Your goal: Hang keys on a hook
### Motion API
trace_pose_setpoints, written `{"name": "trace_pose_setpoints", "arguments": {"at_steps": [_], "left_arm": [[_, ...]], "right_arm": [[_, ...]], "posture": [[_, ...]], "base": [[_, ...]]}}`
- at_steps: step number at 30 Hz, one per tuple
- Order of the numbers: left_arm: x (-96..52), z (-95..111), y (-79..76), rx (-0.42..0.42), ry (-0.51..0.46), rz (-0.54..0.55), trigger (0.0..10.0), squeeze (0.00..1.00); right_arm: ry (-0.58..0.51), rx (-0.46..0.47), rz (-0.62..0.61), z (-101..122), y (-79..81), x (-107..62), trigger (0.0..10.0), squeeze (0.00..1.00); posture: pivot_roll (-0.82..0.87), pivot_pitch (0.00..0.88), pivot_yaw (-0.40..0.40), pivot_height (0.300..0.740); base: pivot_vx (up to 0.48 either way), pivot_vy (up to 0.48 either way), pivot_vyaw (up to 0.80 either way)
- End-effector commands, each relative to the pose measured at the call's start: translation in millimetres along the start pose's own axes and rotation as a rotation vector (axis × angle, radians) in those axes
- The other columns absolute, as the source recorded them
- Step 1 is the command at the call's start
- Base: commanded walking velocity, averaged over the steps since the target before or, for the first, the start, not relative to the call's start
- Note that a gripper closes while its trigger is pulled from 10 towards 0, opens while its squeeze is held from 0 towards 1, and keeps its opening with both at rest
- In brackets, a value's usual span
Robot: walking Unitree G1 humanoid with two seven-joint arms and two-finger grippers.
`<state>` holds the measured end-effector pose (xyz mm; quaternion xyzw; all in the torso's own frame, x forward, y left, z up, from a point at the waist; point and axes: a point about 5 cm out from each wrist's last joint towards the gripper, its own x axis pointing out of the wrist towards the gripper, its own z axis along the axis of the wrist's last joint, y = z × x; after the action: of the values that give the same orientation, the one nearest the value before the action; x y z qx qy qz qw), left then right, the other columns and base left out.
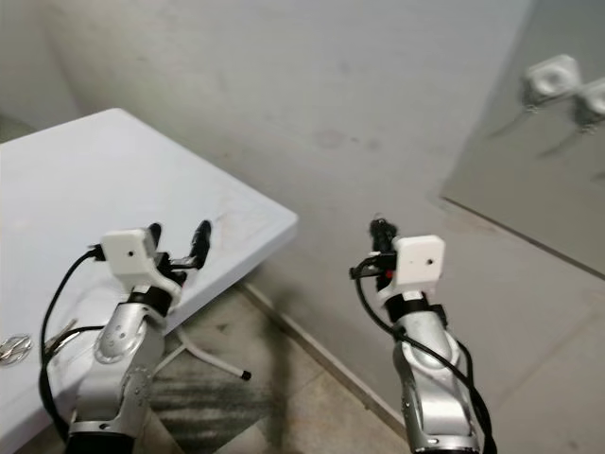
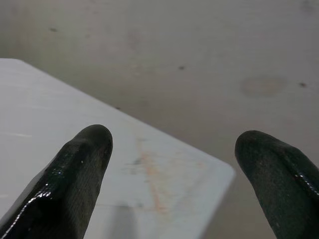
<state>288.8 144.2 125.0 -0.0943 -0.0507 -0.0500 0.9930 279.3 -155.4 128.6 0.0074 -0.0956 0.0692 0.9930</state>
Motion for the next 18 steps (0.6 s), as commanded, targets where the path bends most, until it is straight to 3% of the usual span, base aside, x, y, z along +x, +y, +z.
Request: {"name": "trace_pose_setpoints", "arguments": {"at_steps": [1,18], "left_arm": [[0.1,1.2,-2.9,-0.016,-0.004,-0.002,10.0,0.00],[0.7,0.2,-6.1,-0.004,-0.003,-0.022,10.0,0.00]], "right_arm": [[-0.018,-0.007,-0.004,6.1,-2.0,1.9,10.0,0.00],[-0.018,-0.012,0.004,6.2,-1.1,1.2,10.0,0.00]], "posture": [[-0.06,0.000,-0.016,0.740],[-0.06,0.000,-0.014,0.740]], "base": [[0.000,0.000,-0.76],[0.000,0.000,-0.76]]}}
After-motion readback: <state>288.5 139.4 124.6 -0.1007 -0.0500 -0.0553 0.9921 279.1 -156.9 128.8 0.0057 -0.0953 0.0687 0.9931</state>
